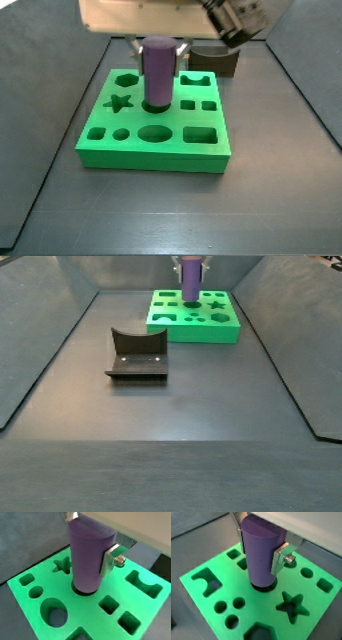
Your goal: Insert the round object.
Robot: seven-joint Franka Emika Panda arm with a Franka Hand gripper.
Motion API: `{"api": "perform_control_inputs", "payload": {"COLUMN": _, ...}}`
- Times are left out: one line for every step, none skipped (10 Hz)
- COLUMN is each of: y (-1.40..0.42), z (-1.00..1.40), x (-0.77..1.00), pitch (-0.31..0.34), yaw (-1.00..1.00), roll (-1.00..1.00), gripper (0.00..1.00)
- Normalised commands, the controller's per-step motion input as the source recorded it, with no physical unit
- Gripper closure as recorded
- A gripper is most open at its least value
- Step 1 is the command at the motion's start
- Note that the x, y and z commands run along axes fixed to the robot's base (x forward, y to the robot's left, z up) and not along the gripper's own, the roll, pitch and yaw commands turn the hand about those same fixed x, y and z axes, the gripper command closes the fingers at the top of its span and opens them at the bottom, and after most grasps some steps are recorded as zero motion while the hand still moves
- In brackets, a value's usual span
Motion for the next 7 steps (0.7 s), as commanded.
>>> {"api": "perform_control_inputs", "payload": {"y": 0.00, "z": -0.27, "x": -0.12, "pitch": -0.059, "yaw": 0.00, "roll": -0.01, "gripper": 1.00}}
{"api": "perform_control_inputs", "payload": {"y": -0.01, "z": -0.35, "x": 0.00, "pitch": -0.020, "yaw": 0.00, "roll": 0.00, "gripper": 1.00}}
{"api": "perform_control_inputs", "payload": {"y": -0.04, "z": -0.45, "x": 0.24, "pitch": 0.000, "yaw": 0.00, "roll": 0.00, "gripper": 1.00}}
{"api": "perform_control_inputs", "payload": {"y": -0.02, "z": -0.46, "x": 0.31, "pitch": 0.034, "yaw": 0.00, "roll": 0.01, "gripper": 1.00}}
{"api": "perform_control_inputs", "payload": {"y": 0.00, "z": -0.45, "x": 0.08, "pitch": 0.000, "yaw": 0.00, "roll": 0.01, "gripper": 1.00}}
{"api": "perform_control_inputs", "payload": {"y": -0.03, "z": -0.70, "x": -0.01, "pitch": -0.077, "yaw": 0.00, "roll": 0.10, "gripper": 1.00}}
{"api": "perform_control_inputs", "payload": {"y": -0.14, "z": -0.70, "x": -0.08, "pitch": -0.096, "yaw": 0.00, "roll": 0.15, "gripper": 1.00}}
